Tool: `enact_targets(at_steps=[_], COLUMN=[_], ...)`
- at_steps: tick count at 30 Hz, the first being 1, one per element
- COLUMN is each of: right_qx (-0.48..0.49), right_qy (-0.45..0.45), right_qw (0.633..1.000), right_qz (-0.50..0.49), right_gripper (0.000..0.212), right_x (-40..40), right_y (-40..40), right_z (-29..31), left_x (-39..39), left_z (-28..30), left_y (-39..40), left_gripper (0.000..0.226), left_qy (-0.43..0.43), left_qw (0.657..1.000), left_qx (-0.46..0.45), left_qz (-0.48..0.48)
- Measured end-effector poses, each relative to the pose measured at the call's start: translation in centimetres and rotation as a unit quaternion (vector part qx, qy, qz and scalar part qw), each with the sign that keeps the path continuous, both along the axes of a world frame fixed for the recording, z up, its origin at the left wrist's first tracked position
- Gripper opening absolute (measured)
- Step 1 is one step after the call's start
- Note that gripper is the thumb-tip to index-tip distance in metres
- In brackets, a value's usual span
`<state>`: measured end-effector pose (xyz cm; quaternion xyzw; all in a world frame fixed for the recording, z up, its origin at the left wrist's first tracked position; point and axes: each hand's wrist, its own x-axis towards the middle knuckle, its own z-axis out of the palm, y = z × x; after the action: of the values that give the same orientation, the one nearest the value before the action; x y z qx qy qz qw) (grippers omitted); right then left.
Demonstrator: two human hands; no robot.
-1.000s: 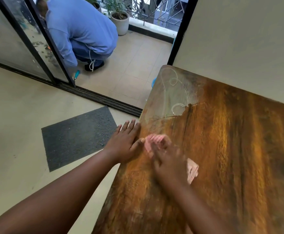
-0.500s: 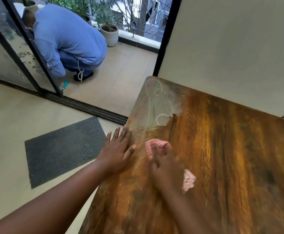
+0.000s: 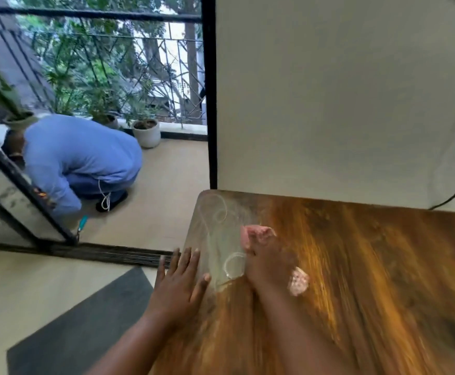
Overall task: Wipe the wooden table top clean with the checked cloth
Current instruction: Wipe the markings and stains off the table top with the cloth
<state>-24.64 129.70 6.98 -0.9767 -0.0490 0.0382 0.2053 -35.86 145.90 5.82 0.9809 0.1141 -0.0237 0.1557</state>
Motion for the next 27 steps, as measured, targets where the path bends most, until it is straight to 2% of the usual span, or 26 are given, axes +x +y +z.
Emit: enact_targets(at_steps=[2, 4, 5, 7, 10, 12, 14, 16, 18, 20, 22, 24, 27], right_qx=[0.004, -0.014, -0.009, -0.023, -0.08, -0.041, -0.013, -0.007, -0.016, -0.02, -0.01, 0.006, -0.019], right_qy=[0.007, -0.048, -0.081, -0.071, -0.039, -0.037, -0.015, -0.006, -0.033, -0.038, -0.032, -0.045, -0.063], right_qw=[0.993, 0.968, 0.961, 0.966, 0.987, 0.998, 1.0, 1.0, 0.995, 0.977, 0.962, 0.972, 0.996], right_qz=[0.116, 0.247, 0.263, 0.248, 0.137, 0.04, -0.017, 0.004, 0.093, 0.21, 0.273, 0.229, 0.055], right_gripper=[0.045, 0.048, 0.047, 0.045, 0.044, 0.053, 0.055, 0.052, 0.048, 0.045, 0.04, 0.037, 0.046], right_x=[-2.5, -6.1, -7.4, -6.7, 1.6, 7.7, 11.6, 12.3, 9.6, 6.1, 4.0, 6.0, 13.9], right_y=[2.7, 1.3, -0.5, -4.4, -7.7, -7.0, -3.9, 0.0, 2.7, 2.3, -0.7, -3.5, -3.3], right_z=[-0.3, -1.1, -1.0, -1.1, -2.8, -3.3, -2.8, -2.4, -2.0, -2.1, -2.2, -2.3, -3.2], left_x=[2.2, 4.4, 5.4, 6.9, 8.4, 9.3, 9.9, 10.3, 10.4, 10.4, 10.2, 10.1, 10.1], left_z=[0.2, 0.4, 0.3, -0.1, -1.1, -1.5, -1.7, -2.0, -2.4, -2.8, -3.1, -3.1, -3.0], left_y=[0.3, 0.8, 1.0, 1.3, 1.5, 1.1, 0.8, 0.9, 1.2, 1.2, 1.3, 1.2, 1.1], left_gripper=[0.092, 0.085, 0.083, 0.083, 0.086, 0.089, 0.087, 0.083, 0.08, 0.072, 0.067, 0.068, 0.072], left_qy=[-0.006, -0.012, -0.013, -0.014, -0.008, -0.004, -0.024, -0.047, -0.07, -0.101, -0.117, -0.123, -0.121], left_qw=[1.0, 1.0, 1.0, 1.0, 1.0, 0.999, 0.995, 0.992, 0.993, 0.99, 0.989, 0.988, 0.989], left_qx=[0.004, 0.013, 0.015, 0.014, -0.003, -0.002, -0.003, -0.014, -0.017, -0.021, -0.026, -0.026, -0.025], left_qz=[0.004, 0.002, 0.001, 0.003, -0.001, -0.043, -0.098, -0.114, -0.097, -0.091, -0.089, -0.087, -0.085])
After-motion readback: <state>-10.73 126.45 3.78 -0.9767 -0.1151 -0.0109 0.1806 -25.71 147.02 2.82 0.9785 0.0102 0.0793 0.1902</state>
